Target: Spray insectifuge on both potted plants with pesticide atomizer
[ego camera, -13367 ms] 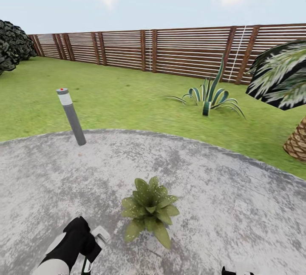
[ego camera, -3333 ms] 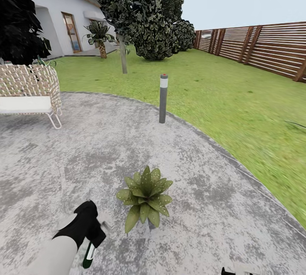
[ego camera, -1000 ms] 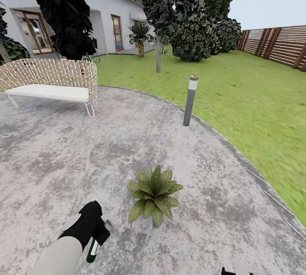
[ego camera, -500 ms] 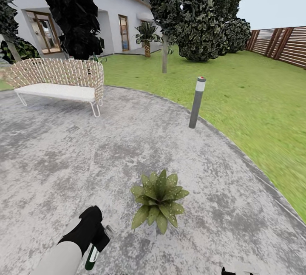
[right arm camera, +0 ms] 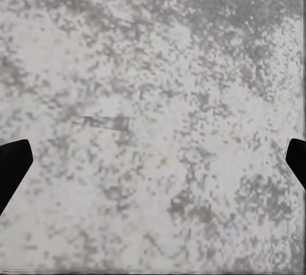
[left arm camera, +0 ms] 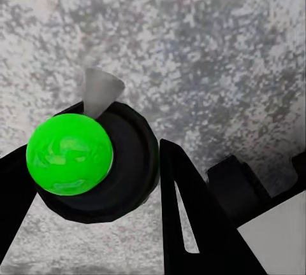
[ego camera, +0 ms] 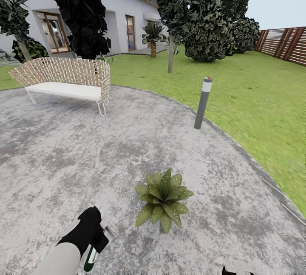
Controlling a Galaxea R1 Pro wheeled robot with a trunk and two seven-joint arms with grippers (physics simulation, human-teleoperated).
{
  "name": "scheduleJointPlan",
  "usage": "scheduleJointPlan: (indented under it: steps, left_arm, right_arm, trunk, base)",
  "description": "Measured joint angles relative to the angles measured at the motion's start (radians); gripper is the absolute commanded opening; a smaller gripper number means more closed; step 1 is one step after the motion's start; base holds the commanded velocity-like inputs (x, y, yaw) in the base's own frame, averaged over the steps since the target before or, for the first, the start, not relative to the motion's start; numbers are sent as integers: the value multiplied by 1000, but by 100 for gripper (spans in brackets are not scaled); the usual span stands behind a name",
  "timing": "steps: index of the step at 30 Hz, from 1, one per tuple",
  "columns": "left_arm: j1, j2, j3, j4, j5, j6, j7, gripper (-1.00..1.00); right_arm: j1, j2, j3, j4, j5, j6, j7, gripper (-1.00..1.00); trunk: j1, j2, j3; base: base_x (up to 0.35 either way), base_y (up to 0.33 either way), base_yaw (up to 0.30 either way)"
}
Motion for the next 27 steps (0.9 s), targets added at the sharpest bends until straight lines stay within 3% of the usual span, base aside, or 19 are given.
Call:
scheduleJointPlan:
  steps: [11, 16, 18, 23, 24, 25, 26, 27]
  left_arm:
    - [-1, 3, 14, -12, 13, -13, 9, -100]
    - [3, 17, 14, -6, 90, -99, 10, -100]
    - [8, 44, 15, -2, 119, -157, 10, -100]
    - [41, 83, 69, -2, 191, -197, 10, -100]
    - [55, 115, 88, 4, 209, -301, 10, -100]
    - [67, 132, 102, 6, 224, -356, 10, -100]
    - [90, 148, 144, 7, 250, -448, 8, -100]
    - [98, 151, 153, 7, 258, -484, 8, -100]
  right_arm:
    - [0, 0, -3, -3, -2, -2, -2, 100]
    - [0, -3, 0, -2, 1, -2, 2, 100]
    - [0, -4, 0, -2, 2, -2, 3, 100]
    - [0, -4, 0, -3, 2, -2, 3, 100]
    - [0, -3, 1, -3, 1, -2, 3, 100]
    - [0, -2, 1, -2, 1, -3, 3, 100]
    - [0, -2, 1, -2, 2, -1, 5, 100]
    - [0, -2, 2, -1, 3, -1, 6, 100]
  trunk:
    - [0, 0, -7]
    - [0, 0, -8]
    - [0, 0, -8]
    - [0, 0, -8]
    - [0, 0, -8]
    - [0, 0, -8]
    - [0, 0, -9]
    - [0, 0, -8]
  base:
    - [-325, -22, 130]
    - [-336, -69, 25]
    - [-306, -47, 2]
    - [-110, -9, 0]
    - [-6, 0, 0]
    - [-1, 0, 0]
    - [0, 0, 0]
    - [0, 0, 0]
